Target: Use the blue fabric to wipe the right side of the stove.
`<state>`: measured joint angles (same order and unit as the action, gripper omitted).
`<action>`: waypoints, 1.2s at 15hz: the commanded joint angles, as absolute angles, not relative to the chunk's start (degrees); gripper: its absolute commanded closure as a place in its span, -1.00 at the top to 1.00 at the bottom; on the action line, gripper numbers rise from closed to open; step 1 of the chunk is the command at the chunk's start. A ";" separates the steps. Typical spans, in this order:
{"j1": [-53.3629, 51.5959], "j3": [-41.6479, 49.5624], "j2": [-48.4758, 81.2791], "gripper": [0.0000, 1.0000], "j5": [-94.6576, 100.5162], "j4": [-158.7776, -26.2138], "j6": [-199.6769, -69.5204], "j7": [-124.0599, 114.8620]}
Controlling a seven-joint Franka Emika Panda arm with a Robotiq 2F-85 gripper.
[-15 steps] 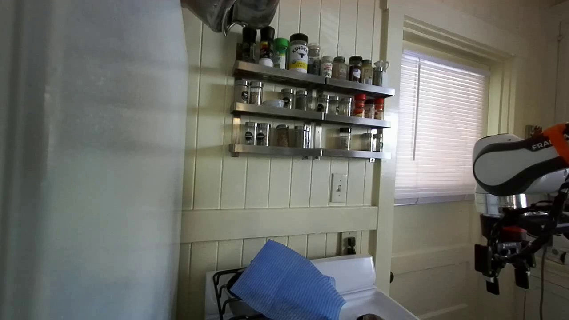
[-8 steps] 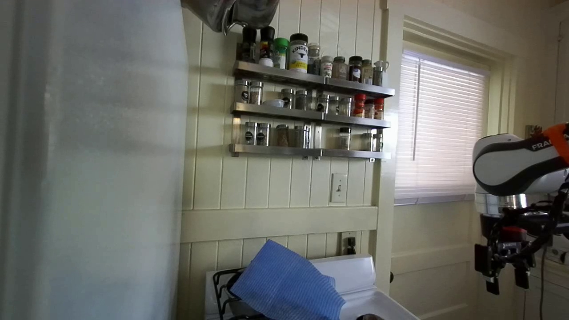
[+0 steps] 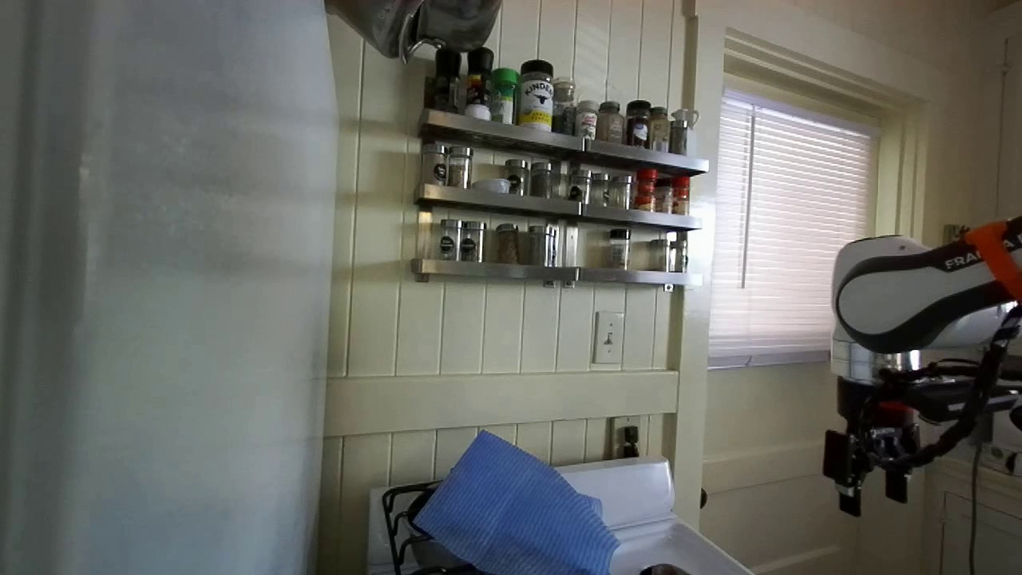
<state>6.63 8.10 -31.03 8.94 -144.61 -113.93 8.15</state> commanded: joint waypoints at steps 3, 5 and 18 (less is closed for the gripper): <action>0.14 2.25 -28.98 1.00 7.87 -144.58 -120.45 8.36; -1.95 -0.13 -27.21 1.00 8.74 -143.31 -122.29 9.01; -9.39 -5.35 -19.49 1.00 6.63 -129.82 -124.48 16.00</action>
<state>-9.51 -5.23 -19.50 6.67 -129.89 -124.57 15.98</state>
